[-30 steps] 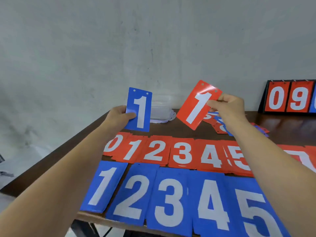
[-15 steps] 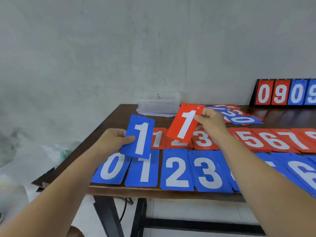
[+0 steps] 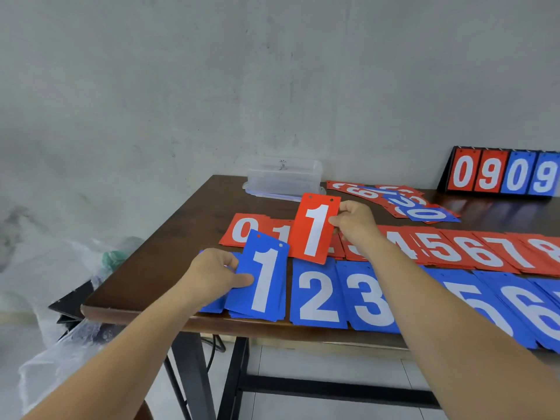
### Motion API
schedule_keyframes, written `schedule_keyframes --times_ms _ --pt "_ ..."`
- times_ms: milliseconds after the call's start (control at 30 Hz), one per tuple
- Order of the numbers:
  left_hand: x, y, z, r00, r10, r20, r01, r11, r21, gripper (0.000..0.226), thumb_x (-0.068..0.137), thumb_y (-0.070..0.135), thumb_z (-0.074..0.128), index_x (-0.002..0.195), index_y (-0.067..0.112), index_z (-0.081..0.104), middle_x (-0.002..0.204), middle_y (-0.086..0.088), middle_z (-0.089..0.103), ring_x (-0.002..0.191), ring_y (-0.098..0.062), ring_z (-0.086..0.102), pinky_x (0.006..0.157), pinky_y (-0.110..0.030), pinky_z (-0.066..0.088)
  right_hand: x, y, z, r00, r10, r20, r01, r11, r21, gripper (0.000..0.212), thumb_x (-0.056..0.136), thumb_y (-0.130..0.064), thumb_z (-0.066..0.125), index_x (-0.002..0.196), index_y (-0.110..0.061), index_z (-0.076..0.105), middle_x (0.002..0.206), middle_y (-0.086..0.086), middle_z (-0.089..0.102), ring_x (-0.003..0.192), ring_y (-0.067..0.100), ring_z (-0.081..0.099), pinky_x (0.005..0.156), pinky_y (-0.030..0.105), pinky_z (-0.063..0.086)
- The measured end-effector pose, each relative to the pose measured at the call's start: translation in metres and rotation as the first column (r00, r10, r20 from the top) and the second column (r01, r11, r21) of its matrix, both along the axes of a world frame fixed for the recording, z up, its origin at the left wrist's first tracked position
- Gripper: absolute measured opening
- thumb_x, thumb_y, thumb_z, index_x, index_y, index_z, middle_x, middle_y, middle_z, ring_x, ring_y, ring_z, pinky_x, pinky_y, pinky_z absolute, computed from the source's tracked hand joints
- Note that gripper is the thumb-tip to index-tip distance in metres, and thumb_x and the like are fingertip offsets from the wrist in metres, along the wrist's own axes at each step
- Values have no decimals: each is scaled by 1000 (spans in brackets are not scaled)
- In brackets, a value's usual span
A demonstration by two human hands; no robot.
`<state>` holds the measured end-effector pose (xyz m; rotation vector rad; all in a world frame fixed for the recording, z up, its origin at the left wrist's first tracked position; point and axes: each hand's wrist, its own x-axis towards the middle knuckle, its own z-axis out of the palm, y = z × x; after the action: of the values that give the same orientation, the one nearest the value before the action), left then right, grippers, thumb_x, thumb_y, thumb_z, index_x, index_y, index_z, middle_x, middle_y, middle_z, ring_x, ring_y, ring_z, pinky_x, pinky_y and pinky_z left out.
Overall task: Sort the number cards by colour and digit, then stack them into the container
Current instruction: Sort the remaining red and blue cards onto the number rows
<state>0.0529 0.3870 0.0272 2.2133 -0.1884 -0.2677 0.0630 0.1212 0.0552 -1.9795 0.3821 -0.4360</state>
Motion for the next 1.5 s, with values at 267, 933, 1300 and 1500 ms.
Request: schedule_keyframes --times_ms 267,933,1300,1500 --pt "-16 -8 -5 952 -16 305 -176 787 591 41 76 55 68 65 21 49 63 5 53 58 -13 51 53 -23 41 35 18 -11 1000 7 26 -6 999 -40 12 90 -3 61 94 -15 61 109 9 69 98 24 67 88 42 56" --pt "2 -4 -18 894 -42 445 -163 897 412 63 79 60 67 133 36 45 125 16 55 117 -5 49 96 -30 42 93 32 -54 974 -154 -167 -6 716 -698 38 92 -25 62 128 -16 53 124 5 57 117 24 48 87 34 45" --pt "18 -66 10 868 -150 473 -15 945 328 64 79 51 72 134 30 48 126 8 60 111 -11 59 85 -34 54 15 -26 -28 970 -206 -126 77 759 -646 49 91 -31 63 136 -17 49 127 3 58 119 21 51 93 37 48" --pt "26 -136 28 848 -248 469 109 947 302 58 83 46 70 133 25 50 126 4 61 109 -15 60 86 -38 55 -32 -93 -16 929 -343 -140 184 756 -629 45 92 -32 63 134 -18 52 128 3 60 115 21 56 89 34 51"
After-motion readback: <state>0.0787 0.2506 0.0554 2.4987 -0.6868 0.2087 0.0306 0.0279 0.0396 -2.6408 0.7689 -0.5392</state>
